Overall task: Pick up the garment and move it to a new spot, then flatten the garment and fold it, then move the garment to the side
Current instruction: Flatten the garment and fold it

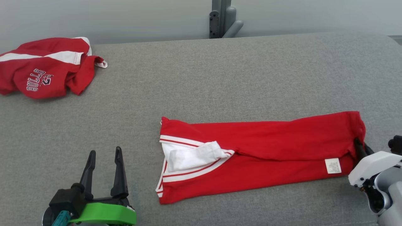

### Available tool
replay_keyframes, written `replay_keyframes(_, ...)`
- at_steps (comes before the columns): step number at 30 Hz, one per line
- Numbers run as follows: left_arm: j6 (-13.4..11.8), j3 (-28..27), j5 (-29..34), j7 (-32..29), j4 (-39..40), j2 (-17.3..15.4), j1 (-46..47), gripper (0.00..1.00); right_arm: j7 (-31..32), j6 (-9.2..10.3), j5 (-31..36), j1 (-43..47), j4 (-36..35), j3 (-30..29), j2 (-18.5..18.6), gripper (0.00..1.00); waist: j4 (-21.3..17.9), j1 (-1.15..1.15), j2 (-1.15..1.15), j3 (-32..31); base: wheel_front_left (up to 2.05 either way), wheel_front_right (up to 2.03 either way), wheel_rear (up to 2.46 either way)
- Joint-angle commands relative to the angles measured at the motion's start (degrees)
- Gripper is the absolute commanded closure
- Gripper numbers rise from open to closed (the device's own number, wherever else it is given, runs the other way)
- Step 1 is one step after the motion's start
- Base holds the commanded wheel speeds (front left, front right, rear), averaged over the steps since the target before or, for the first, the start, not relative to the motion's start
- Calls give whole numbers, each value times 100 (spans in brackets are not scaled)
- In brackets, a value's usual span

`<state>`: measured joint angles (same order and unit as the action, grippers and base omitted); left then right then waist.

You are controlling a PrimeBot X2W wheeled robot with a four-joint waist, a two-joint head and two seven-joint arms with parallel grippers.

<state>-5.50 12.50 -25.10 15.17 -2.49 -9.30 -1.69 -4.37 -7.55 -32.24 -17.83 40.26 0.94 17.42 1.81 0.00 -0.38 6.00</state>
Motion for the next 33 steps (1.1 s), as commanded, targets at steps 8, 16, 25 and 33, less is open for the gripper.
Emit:
replay_keyframes(8,81,-65,67,-3,-46,67,62,0,266,11,-102,80,-599,82,74,100,-221,0,38,75,0,0,0)
replay_keyframes(16,122,-88,117,-3,-94,111,98,0,851,9,-407,490,-2153,612,-185,100,-273,0,38,56,0,0,0)
replay_keyframes(25,205,-124,148,-2,-147,160,147,0,1579,7,-873,894,-3805,1074,-660,100,-43,0,38,14,0,0,0)
replay_keyframes(33,271,-153,183,-2,-210,189,191,0,1774,6,-1183,747,-3864,1863,-1117,100,280,0,38,10,0,0,0)
